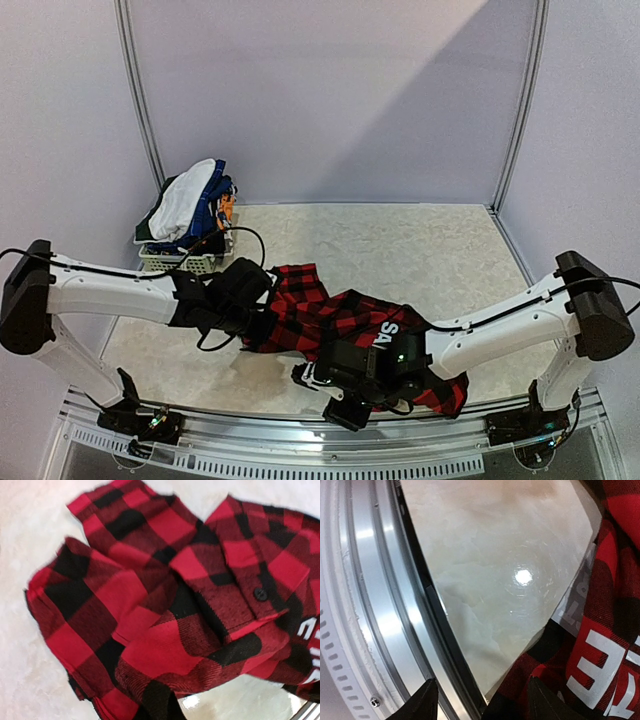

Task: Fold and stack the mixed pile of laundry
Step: Adjust the crumpled shirt at the center of the board.

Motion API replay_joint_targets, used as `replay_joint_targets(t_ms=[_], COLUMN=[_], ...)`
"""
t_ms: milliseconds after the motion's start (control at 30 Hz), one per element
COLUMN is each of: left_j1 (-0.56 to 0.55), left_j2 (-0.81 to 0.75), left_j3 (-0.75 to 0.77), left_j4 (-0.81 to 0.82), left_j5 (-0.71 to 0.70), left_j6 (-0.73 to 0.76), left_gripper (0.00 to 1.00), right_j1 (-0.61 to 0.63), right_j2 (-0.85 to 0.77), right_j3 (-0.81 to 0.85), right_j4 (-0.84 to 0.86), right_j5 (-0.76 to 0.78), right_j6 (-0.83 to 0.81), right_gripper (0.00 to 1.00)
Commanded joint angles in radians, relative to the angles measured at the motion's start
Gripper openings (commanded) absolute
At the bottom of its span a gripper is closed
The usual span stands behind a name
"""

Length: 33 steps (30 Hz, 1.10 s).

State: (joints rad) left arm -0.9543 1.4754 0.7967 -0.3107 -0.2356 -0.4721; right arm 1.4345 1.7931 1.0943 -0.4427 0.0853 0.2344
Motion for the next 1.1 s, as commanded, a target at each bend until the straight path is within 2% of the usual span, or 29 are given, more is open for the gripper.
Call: replay_joint_targets(t_ms=[0, 300, 433, 567, 667, 700, 733, 900, 1067], left_j1=[0.045, 0.111, 0.129, 0.150, 0.163, 0.167, 0.171, 0.182, 0.202], left_j2=[-0.058, -0.056, -0.048, -0.049, -0.049, -0.049, -0.050, -0.060, -0.100], left_j3=[0.070, 0.157, 0.175, 0.184, 0.193, 0.196, 0.200, 0.235, 0.261], left_j4=[-0.043, -0.102, -0.109, -0.115, -0.121, -0.124, -0.128, -0.168, -0.230], left_j5=[-0.038, -0.045, -0.045, -0.041, -0.038, -0.039, -0.042, -0.085, -0.133], left_j6=[0.027, 0.083, 0.095, 0.105, 0.112, 0.115, 0.117, 0.125, 0.124], left_gripper=[0.00, 0.00, 0.00, 0.00, 0.00, 0.00, 0.00, 0.00, 0.00], right_j1=[0.006, 0.006, 0.006, 0.006, 0.005, 0.005, 0.005, 0.005, 0.005], right_j2=[0.032, 0.052, 0.060, 0.070, 0.060, 0.051, 0.045, -0.067, -0.319], right_j3=[0.026, 0.011, 0.008, 0.004, -0.001, 0.000, 0.000, -0.002, -0.002], right_j4=[-0.031, -0.124, -0.154, -0.173, -0.172, -0.175, -0.178, -0.183, -0.194], right_j5=[0.090, 0.247, 0.291, 0.341, 0.348, 0.352, 0.357, 0.306, 0.251], right_j6=[0.020, 0.054, 0.064, 0.071, 0.067, 0.064, 0.065, 0.052, 0.033], right_gripper=[0.64, 0.64, 0.59, 0.43, 0.12, 0.04, 0.00, 0.00, 0.00])
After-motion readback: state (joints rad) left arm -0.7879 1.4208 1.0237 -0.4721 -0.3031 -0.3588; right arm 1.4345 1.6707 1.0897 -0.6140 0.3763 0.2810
